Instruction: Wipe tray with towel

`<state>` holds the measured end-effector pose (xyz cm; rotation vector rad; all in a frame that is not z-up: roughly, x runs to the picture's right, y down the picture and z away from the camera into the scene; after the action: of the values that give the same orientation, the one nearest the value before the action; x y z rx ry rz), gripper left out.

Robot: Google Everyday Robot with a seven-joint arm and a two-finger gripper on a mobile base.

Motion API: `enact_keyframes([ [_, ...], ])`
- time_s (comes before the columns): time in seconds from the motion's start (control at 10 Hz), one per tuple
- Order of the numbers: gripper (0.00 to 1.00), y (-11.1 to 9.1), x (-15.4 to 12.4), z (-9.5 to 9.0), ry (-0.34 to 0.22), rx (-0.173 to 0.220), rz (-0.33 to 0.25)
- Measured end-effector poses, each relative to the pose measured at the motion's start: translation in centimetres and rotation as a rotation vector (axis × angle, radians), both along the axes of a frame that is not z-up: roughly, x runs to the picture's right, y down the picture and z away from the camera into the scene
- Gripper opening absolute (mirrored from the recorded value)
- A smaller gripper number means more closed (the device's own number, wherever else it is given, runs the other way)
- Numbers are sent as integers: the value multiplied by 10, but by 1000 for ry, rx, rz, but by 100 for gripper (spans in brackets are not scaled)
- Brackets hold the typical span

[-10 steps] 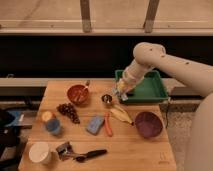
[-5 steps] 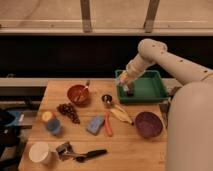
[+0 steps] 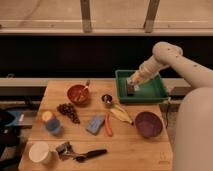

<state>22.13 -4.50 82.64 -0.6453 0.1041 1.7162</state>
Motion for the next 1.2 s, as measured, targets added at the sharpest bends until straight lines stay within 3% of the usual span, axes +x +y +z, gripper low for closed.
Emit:
enact_keyframes([
  [0.5,0,1,3,-1,8,2,4],
  [0.6,0,0,6,5,21,7,25],
  [0.9,0,19,42,45,64,-29,143],
  [1.2,0,30,80,69,72,-38,219],
])
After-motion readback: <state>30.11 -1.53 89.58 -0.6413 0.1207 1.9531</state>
